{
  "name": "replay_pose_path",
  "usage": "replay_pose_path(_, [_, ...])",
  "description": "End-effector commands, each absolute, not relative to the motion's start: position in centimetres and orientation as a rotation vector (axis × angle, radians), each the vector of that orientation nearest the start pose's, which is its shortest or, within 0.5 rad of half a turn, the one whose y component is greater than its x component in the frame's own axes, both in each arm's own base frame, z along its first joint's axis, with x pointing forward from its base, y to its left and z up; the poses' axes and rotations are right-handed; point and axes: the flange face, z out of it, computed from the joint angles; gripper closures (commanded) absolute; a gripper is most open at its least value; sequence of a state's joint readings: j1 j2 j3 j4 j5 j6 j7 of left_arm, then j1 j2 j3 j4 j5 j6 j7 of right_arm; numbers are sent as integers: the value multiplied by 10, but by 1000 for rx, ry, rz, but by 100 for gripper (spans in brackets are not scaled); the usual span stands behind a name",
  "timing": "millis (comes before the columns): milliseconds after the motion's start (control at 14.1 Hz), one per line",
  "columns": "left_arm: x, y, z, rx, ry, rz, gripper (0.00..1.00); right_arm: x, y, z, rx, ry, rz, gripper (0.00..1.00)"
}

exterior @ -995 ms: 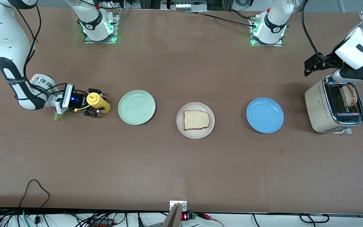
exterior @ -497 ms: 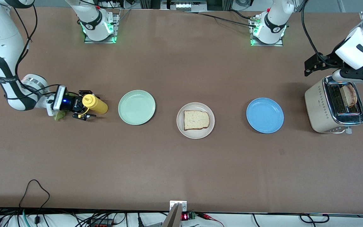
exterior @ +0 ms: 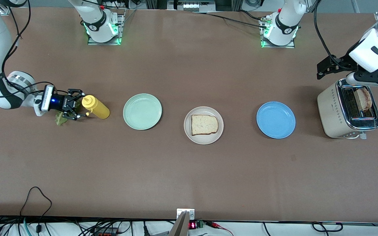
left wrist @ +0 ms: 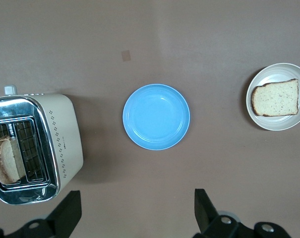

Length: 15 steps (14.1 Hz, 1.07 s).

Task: Make sandwich in beige plate with both arms
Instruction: 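Set the yellow bottle down and open the right gripper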

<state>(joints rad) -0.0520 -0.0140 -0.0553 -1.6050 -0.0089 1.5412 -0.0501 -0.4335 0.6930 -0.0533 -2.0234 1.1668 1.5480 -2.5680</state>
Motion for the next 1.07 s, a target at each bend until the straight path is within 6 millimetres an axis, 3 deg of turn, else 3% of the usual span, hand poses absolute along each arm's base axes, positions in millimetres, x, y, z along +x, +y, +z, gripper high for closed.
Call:
replay_pose_path(0, [546,-60,619,-3164,108,81,0,482,-169,133,-1530,-1127,-997,0])
replay_pose_path(284, [546,-61,618,-3164,110,83,0,499,-197,205,-1770,-1132,-780,0])
replay_pose_path(568, [546,-61,619,-3164,110,81,0,519,-194,300,-2100,-1114,-505,0])
replay_pose_path(710, [546,-61,619,-3164,110,81,0,527,-173,346,-2274,-1039,-339,0])
replay_pose_path(995, [546,-61,619,-3164,110,81,0,547,-98,445,-2673,-899,-41,0])
